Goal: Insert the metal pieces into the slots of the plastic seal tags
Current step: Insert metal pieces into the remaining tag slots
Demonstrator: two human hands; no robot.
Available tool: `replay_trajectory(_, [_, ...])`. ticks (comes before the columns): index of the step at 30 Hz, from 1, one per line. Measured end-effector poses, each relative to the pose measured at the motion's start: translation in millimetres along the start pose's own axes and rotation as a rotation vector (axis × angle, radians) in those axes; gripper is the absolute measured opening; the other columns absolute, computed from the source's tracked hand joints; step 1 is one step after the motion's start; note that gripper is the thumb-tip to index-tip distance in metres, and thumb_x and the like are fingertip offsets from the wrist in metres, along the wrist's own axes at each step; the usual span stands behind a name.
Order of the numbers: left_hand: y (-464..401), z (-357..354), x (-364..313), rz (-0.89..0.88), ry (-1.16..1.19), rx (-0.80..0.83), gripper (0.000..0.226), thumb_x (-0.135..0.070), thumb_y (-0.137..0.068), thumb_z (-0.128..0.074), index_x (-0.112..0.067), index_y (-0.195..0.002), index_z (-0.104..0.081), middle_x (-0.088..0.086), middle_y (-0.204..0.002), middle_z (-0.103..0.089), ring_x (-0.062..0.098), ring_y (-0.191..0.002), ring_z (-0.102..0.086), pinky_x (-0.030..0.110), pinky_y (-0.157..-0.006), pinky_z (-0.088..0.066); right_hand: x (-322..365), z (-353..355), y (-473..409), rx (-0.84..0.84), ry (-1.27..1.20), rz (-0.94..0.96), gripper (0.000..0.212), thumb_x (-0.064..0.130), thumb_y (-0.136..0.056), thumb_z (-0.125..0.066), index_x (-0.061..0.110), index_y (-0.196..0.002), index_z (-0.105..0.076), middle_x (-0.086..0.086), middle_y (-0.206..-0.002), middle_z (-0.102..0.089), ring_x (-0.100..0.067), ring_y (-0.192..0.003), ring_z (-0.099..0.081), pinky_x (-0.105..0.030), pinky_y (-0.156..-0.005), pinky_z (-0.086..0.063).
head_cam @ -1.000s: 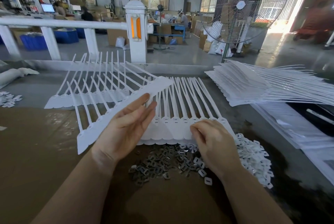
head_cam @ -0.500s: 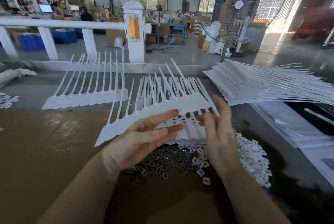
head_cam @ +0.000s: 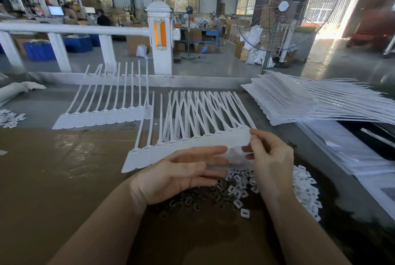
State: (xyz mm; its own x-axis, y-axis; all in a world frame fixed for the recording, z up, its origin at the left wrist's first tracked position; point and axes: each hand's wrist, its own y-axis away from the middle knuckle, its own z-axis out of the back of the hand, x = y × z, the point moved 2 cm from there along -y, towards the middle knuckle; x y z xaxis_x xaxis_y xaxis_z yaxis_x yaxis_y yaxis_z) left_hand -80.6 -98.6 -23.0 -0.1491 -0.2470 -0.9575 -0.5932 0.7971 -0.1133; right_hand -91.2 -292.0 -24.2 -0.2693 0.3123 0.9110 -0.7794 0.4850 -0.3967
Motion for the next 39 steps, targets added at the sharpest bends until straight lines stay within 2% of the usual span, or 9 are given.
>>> replay_trajectory(6, [15,8,-20,-0.172,0.274,0.332,0.061,-0.02,-0.092,-0.059,-0.001,-0.143,-0.033,0.025,-0.128,-0.053,0.029,-0.1,-0.065,0.028,-0.083,-0.055,-8,8,-6,-0.17,-0.129,-0.093,0.018,0.008,-0.09,-0.055,0.012,-0.097,-0.071,-0.002,-0.077,-0.07,-0.012,-0.065,-0.068,-0.023,-0.065,-0.056])
replay_trajectory(8, [20,15,-28,-0.32,0.436,0.223,0.053,-0.016,-0.093,-0.057,0.003,-0.138,-0.039,0.027,-0.114,-0.06,0.027,-0.081,-0.068,0.028,-0.07,-0.058,-9,10,-6,-0.209,-0.194,-0.126,0.018,0.005,-0.089,-0.055,0.011,-0.095,-0.071,-0.004,-0.076,-0.07,-0.013,-0.063,-0.068,-0.02,-0.061,-0.055])
replay_trajectory(10, [23,26,-30,-0.408,0.488,-0.149,0.041,-0.024,-0.085,-0.065,-0.003,-0.12,-0.061,0.013,-0.081,-0.068,0.016,-0.055,-0.064,0.021,-0.049,-0.054,-10,9,-7,-0.234,-0.227,-0.143,0.018,0.004,-0.089,-0.055,0.01,-0.094,-0.071,-0.005,-0.076,-0.069,-0.013,-0.062,-0.068,-0.018,-0.06,-0.054])
replay_trajectory(12, [27,39,-27,-0.469,0.296,-0.74,0.023,-0.032,-0.08,-0.064,-0.014,-0.09,-0.074,-0.002,-0.059,-0.059,0.007,-0.045,-0.052,0.016,-0.042,-0.043,-11,10,-7,-0.256,-0.246,-0.158,0.018,0.003,-0.089,-0.056,0.011,-0.092,-0.071,-0.006,-0.076,-0.07,-0.013,-0.062,-0.068,-0.018,-0.06,-0.054])
replay_trajectory(16, [27,54,-13,-0.244,-0.056,-1.329,0.006,-0.018,-0.088,-0.063,-0.015,-0.086,-0.068,-0.001,-0.072,-0.061,0.013,-0.069,-0.054,0.021,-0.062,-0.042,-12,10,-7,-0.263,-0.259,-0.172,0.018,0.003,-0.088,-0.055,0.011,-0.091,-0.072,-0.007,-0.075,-0.069,-0.014,-0.063,-0.068,-0.018,-0.06,-0.054])
replay_trajectory(20, [24,59,-7,-0.069,-0.53,-1.347,0.008,-0.025,-0.09,-0.061,-0.025,-0.098,-0.063,-0.006,-0.099,-0.062,0.0,-0.082,-0.053,0.019,-0.064,-0.039,-12,10,-7,-0.26,-0.259,-0.183,0.019,0.005,-0.089,-0.055,0.016,-0.088,-0.07,-0.005,-0.076,-0.069,-0.013,-0.063,-0.068,-0.017,-0.06,-0.054])
replay_trajectory(25, [23,61,-8,0.012,-0.67,-1.347,0.013,-0.03,-0.09,-0.06,-0.022,-0.1,-0.063,-0.002,-0.099,-0.061,-0.004,-0.076,-0.05,0.021,-0.063,-0.037,-13,10,-8,-0.251,-0.243,-0.195,0.019,0.004,-0.09,-0.054,0.015,-0.089,-0.07,-0.009,-0.078,-0.068,-0.015,-0.064,-0.066,-0.017,-0.059,-0.053])
replay_trajectory(32, [24,59,-10,0.015,-0.643,-1.36,0.011,-0.025,-0.09,-0.06,-0.02,-0.099,-0.064,-0.016,-0.072,-0.059,-0.004,-0.07,-0.051,0.02,-0.057,-0.034,-12,12,-8,-0.235,-0.201,-0.174,0.019,0.004,-0.089,-0.054,0.012,-0.091,-0.071,-0.003,-0.073,-0.067,-0.009,-0.059,-0.064,-0.015,-0.056,-0.052])
replay_trajectory(39, [28,58,-13,-0.141,-0.385,-1.354,0.022,-0.005,-0.085,-0.063,-0.021,-0.098,-0.068,-0.001,-0.093,-0.066,0.013,-0.081,-0.062,0.018,-0.051,-0.046,-7,13,-9,-0.227,-0.208,-0.145,0.021,0.006,-0.09,-0.056,0.02,-0.091,-0.071,-0.001,-0.072,-0.067,-0.006,-0.058,-0.062,-0.015,-0.057,-0.052])
